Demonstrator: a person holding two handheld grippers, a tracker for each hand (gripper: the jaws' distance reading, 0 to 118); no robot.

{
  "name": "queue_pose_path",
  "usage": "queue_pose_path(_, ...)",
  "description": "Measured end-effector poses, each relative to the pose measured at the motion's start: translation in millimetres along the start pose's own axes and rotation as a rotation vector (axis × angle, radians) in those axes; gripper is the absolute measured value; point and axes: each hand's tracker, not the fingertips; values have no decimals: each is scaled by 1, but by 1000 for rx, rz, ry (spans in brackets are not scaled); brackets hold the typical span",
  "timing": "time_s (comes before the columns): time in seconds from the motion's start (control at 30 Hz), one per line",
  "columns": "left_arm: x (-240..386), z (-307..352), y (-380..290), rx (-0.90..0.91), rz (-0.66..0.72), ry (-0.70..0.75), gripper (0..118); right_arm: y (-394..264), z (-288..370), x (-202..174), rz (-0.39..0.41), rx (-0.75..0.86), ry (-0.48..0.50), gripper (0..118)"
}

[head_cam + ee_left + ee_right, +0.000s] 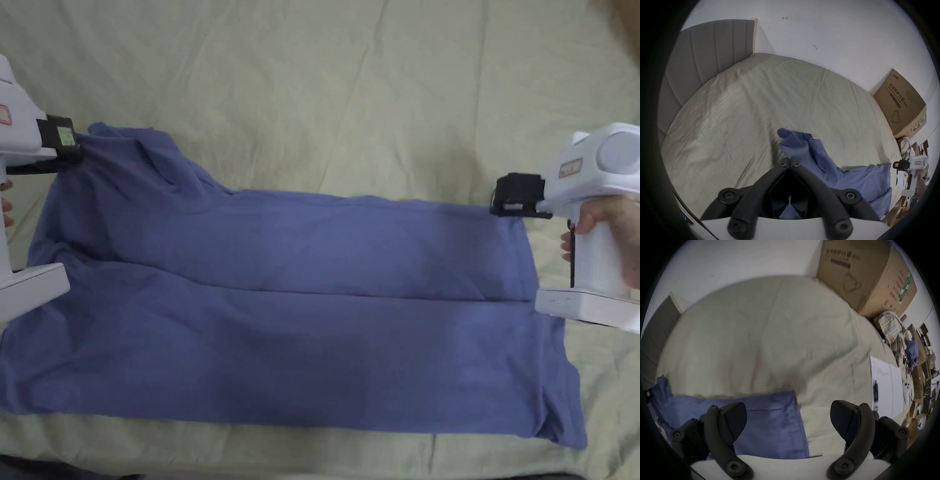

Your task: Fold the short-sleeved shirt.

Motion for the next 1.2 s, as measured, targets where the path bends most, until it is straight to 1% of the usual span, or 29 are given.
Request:
queue_pose_path(0.03,-2,-1,0,-2,12,-2,0,1,-9,0,-23,7,-6,106)
queue_pose_path(0.07,-4,-2,0,-4,24,-4,0,0,-15,-2,-34,25,3,102)
queue_pose_path(0.1,-6,-3,0,-7,34,-7,0,2,-19,-2,-59,39,9,98)
queue_pose_path(0.13,-16,-11,5,-8,46,-8,0,4,-23,-3,-78,41,10,90)
queue_pose_path(0.17,-17,-13,6,-11,56,-8,0,7,-25,-4,-86,40,17,69)
queue_pose_path(0.23,-19,-17,7,-15,66,-9,0,5,-24,-8,-93,28,56,23)
queue_pose_path(0.27,-11,-11,7,-16,67,-8,0,5,-23,-10,-94,26,54,9)
queue_pose_path(0.3,-10,-12,7,-18,67,-5,0,4,-22,-12,-93,23,65,5)
queue_pose_path(0.37,-10,-16,8,-24,66,5,0,2,-16,-13,-63,22,55,4)
queue_pose_path(0.4,1,-7,1,-26,69,6,0,1,-10,-12,-64,29,58,4)
queue_pose_path(0.5,2,6,1,-16,90,-22,0,-3,19,-3,-109,88,117,4)
queue_pose_path(0.6,-1,25,-6,7,86,-47,0,-16,61,7,-73,171,159,4)
queue_pose_path(0.67,-9,41,-7,26,81,-62,0,-30,92,13,-55,231,182,4)
queue_pose_path(0.73,-13,60,-15,50,82,-77,0,-49,121,18,-55,271,192,4)
queue_pose_path(0.87,-36,88,-34,80,91,-97,0,-89,158,35,-61,318,185,4)
queue_pose_path(0.9,-39,95,-41,84,91,-99,0,-101,164,38,-65,322,184,4)
queue_pose_path(0.93,-27,113,-57,89,89,-100,0,-113,170,42,-71,327,187,4)
queue_pose_path(1.03,-35,130,-83,94,90,-95,0,-152,178,52,-126,331,211,4)
queue_pose_path(1.07,-46,128,-85,91,101,-96,0,-165,179,54,-131,326,209,4)
queue_pose_path(1.2,-53,132,-126,55,144,-85,0,-209,172,59,-166,296,200,4)
